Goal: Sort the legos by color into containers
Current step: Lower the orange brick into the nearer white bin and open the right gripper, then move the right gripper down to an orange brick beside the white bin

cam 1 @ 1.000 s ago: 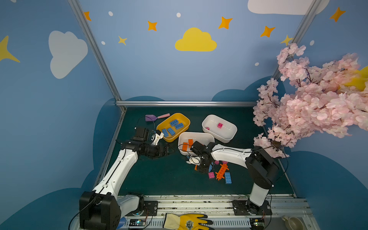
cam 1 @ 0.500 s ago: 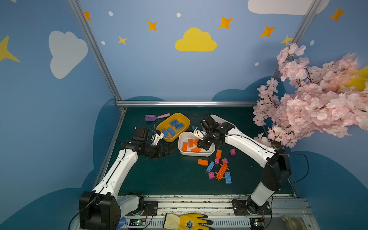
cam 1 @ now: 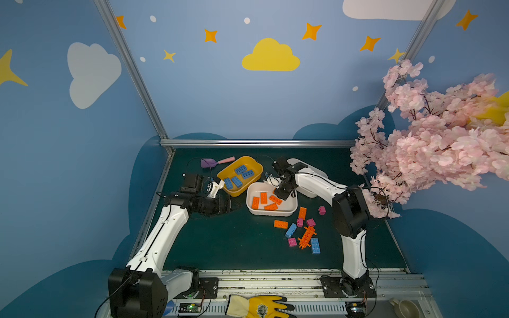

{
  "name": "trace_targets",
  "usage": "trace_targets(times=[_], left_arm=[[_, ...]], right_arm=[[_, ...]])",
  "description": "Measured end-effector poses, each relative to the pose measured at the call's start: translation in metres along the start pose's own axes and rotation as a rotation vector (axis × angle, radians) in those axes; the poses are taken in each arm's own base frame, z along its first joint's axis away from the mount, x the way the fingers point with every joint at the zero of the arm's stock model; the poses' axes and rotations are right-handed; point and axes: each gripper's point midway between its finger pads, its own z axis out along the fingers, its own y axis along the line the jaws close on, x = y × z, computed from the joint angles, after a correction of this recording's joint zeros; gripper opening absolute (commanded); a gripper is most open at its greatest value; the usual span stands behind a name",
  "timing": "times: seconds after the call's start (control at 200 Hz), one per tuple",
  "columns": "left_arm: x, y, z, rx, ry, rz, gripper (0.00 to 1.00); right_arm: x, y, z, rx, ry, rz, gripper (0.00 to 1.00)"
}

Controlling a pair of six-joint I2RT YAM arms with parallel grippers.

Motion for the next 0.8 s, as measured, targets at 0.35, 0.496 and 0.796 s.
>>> trace_targets(times=[0.35, 0.496, 0.796], left_arm=[[0.002, 0.001, 0.0, -0.002, 0.005, 0.0, 1.0], [0.002, 0.001, 0.0, -0.002, 0.005, -0.001, 1.0], [0.003, 0.002, 0.0, 0.003, 0.009, -0.006, 1.0]], right_arm=[[-0.003, 0.003, 0.017, 0.007, 0.014, -0.078, 0.52], [-0.015, 0.019, 0.017, -0.047, -0.035, -0.093, 0.59], [-0.025, 0.049, -0.048, -0.151, -0.213, -0.095, 0.62]])
